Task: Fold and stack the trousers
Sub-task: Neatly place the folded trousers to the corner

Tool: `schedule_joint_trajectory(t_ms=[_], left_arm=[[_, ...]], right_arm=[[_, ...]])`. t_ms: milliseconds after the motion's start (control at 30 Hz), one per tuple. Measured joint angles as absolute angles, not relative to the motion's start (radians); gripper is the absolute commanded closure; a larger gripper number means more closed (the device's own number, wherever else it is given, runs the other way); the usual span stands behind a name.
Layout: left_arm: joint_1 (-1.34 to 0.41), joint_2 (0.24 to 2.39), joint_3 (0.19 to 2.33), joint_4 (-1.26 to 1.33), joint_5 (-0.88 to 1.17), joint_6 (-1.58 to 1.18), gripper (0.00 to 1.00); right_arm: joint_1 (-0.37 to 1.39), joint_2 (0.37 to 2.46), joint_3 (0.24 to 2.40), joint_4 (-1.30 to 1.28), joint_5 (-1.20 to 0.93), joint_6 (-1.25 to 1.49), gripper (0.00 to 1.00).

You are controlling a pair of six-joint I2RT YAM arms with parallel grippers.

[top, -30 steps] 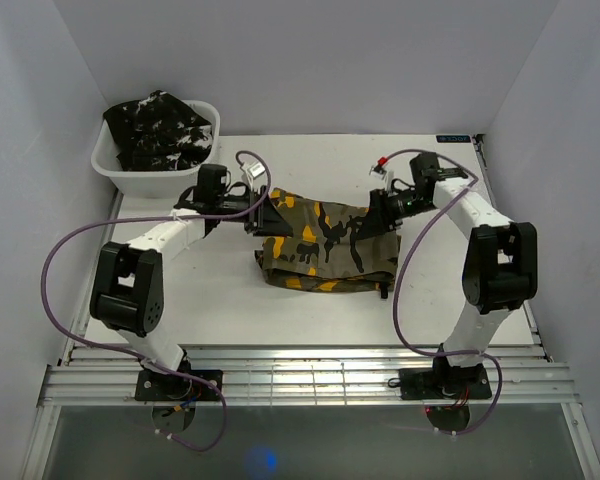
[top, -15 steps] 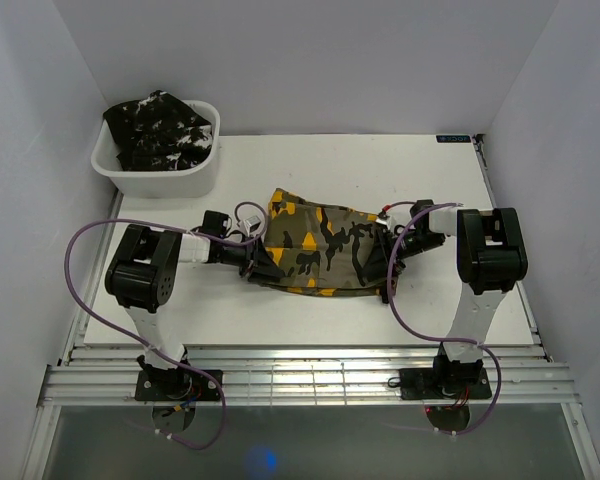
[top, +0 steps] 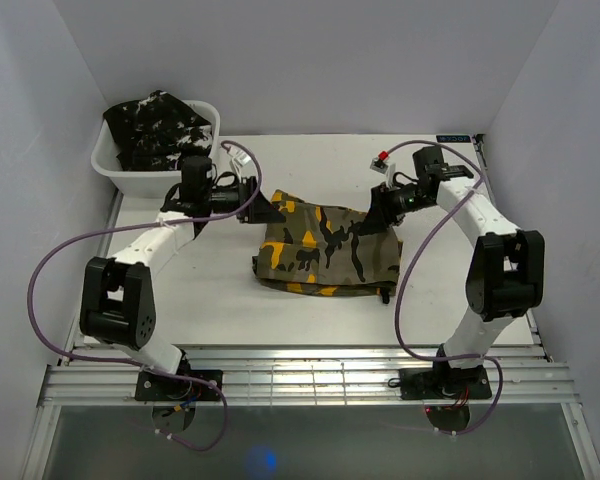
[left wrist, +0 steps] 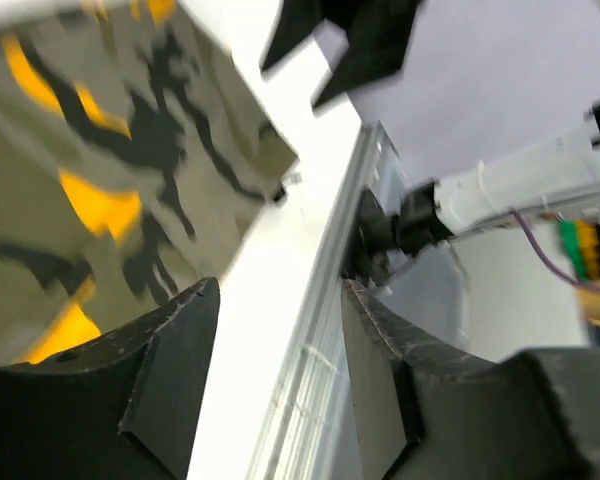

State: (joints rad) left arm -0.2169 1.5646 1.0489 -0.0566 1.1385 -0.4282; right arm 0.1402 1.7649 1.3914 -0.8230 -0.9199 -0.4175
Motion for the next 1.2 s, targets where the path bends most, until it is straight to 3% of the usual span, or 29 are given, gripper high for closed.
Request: schedule_joint_trajectory(t_ms=[200, 367, 600, 767, 833, 933, 1067, 1200], left_arm=[[-0.217, 1.767, 1.243, 0.109, 1.054, -0.543, 0.36], [-0.218, 2.057, 1.32, 0.182, 0.977, -0.654, 0.41], [-0.207, 2.261, 1.362, 0.236, 0.943, -0.742, 0.47], [-0.206, 2.263, 1.368, 0.251, 0.913, -0.739, 0.47], [-0.206, 2.257, 1.36, 0.259, 0.913, -0.728, 0.42], [-0.205, 2.215, 1.328, 0.252, 0.917, -0.693, 0.34], [-0.203, 2.104, 1.32, 0.139, 0.915, -0.584, 0.27], [-0.199, 1.918, 1.324, -0.051, 0.897, -0.42, 0.2]], right_arm=[[0.378, 1.682, 1.333, -0.558, -0.905, -0.286, 0.36], [0.553, 1.786, 1.277, -0.366, -0.899, -0.184, 0.36], [0.598, 2.05, 1.23, -0.172, -0.941, -0.053, 0.44], [0.591, 2.053, 1.217, -0.157, -0.951, -0.075, 0.46], [0.593, 2.028, 1.192, -0.152, -0.93, -0.111, 0.46], [0.591, 1.978, 1.159, -0.186, -0.896, -0.17, 0.4], [0.566, 1.888, 1.147, -0.345, -0.862, -0.234, 0.22], [0.481, 1.805, 1.251, -0.555, -0.798, -0.344, 0.12]])
